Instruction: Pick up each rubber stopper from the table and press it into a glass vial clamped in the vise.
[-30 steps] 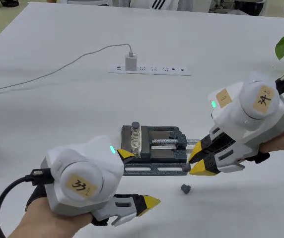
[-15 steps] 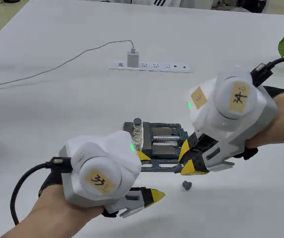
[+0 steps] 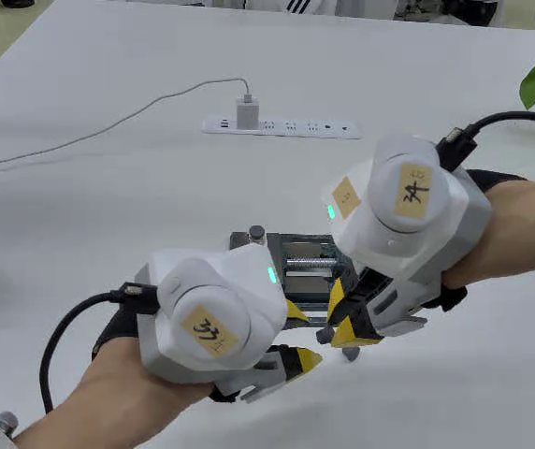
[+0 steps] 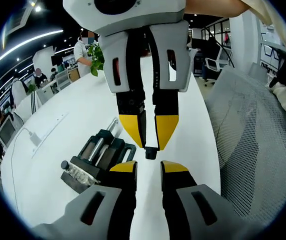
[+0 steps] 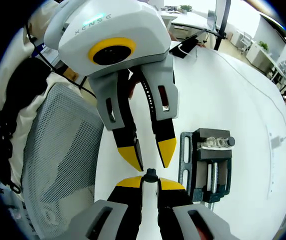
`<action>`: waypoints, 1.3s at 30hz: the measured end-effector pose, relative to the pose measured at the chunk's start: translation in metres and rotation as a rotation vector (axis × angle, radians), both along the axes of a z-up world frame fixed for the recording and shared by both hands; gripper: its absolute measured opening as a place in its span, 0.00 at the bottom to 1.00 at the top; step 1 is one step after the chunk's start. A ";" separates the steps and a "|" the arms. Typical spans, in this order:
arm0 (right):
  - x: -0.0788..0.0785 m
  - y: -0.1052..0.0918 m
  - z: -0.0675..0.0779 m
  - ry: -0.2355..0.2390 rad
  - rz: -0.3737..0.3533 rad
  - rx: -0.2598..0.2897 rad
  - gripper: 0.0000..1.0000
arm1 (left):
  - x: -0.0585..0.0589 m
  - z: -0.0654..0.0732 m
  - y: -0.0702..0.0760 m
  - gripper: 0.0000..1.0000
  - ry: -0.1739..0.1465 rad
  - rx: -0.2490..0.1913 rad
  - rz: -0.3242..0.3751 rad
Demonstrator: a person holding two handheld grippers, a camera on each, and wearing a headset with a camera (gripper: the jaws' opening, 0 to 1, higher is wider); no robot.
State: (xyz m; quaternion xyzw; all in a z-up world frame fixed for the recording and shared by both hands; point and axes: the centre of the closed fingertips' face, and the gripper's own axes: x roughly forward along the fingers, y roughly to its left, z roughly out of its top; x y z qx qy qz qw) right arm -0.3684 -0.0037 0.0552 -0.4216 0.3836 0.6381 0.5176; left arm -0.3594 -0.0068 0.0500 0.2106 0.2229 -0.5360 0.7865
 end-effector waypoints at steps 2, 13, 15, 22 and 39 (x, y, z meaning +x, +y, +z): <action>-0.001 0.000 -0.001 -0.002 0.006 -0.003 0.06 | -0.001 0.000 -0.001 0.13 0.004 0.003 -0.008; -0.005 0.002 -0.005 0.004 0.026 -0.009 0.06 | -0.008 -0.003 -0.004 0.08 0.021 0.011 -0.040; -0.006 0.001 -0.005 0.007 0.025 -0.010 0.06 | -0.009 -0.003 -0.004 0.07 0.023 0.010 -0.040; -0.008 0.004 -0.006 0.012 0.034 -0.006 0.06 | -0.010 -0.003 -0.005 0.06 0.028 0.006 -0.042; -0.012 0.003 -0.006 0.027 0.047 0.002 0.07 | -0.013 -0.002 -0.005 0.04 0.054 -0.029 -0.030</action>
